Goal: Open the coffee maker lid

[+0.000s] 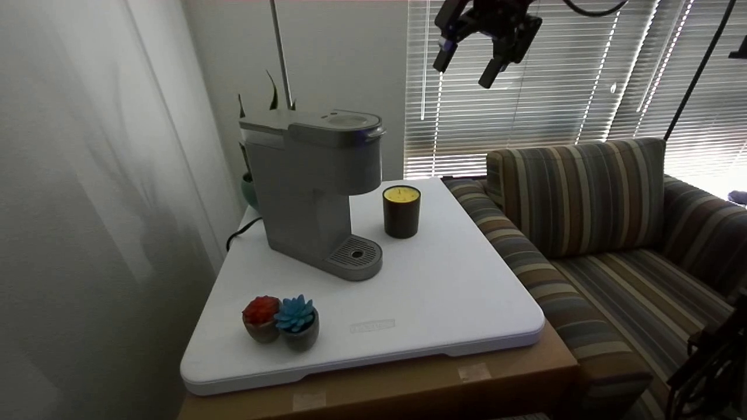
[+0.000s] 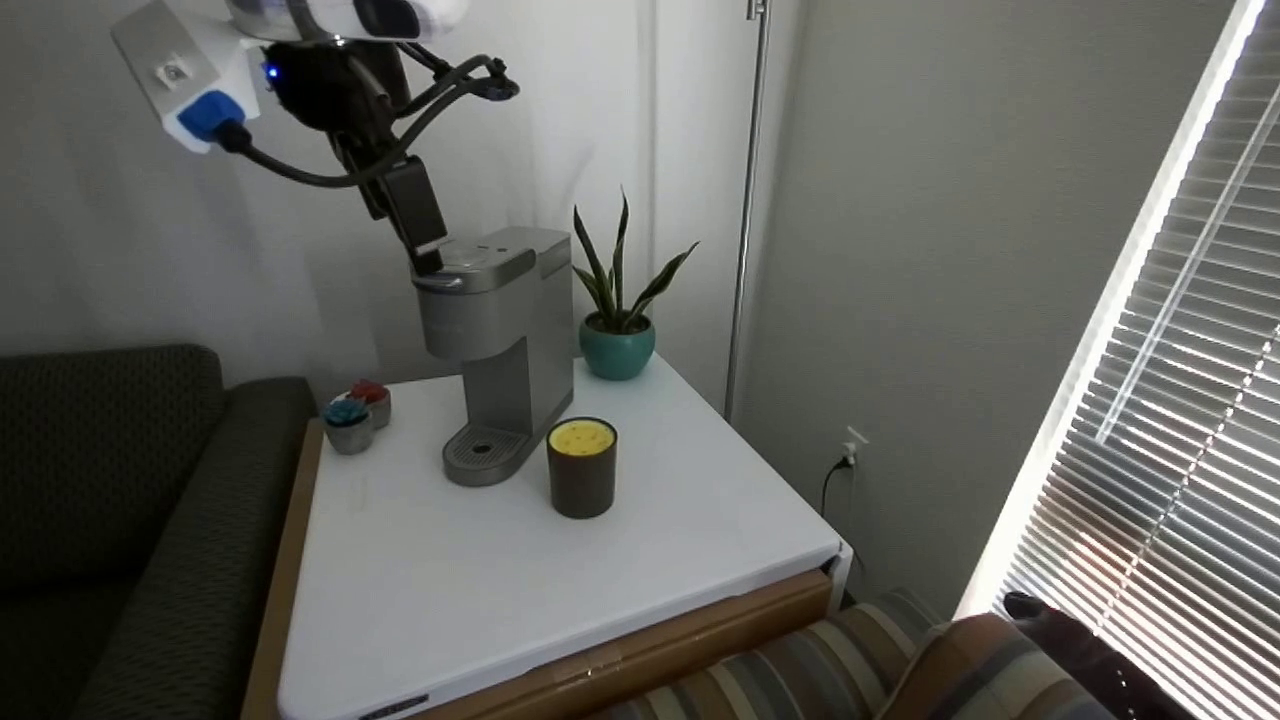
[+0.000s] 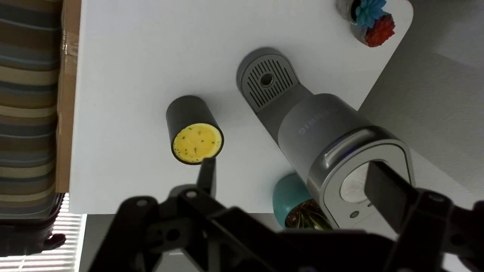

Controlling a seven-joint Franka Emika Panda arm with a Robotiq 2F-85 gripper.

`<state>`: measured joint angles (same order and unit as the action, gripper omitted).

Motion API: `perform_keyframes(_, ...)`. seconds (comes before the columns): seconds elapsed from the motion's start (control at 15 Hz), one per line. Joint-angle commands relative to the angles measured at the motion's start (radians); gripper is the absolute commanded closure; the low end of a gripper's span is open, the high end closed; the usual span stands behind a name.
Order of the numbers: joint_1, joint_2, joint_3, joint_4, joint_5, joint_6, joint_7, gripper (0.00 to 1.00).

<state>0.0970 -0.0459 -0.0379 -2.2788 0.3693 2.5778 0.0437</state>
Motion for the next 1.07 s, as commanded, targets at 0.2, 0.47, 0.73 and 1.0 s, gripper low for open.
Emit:
perform_keyframes(0.2,-0.015,0.108,0.053,0.049,-0.175,-0.161,0.267,0.00)
perform_keyframes(0.47,-0.011,0.106,0.071,0.025,-0.156,-0.138,0.271,0.00)
perform_keyframes(0.73,-0.013,0.097,0.069,0.031,-0.214,-0.210,0.258,0.00)
perform_keyframes(1.0,0.001,0.139,0.076,0.041,-0.286,-0.196,0.354,0.00)
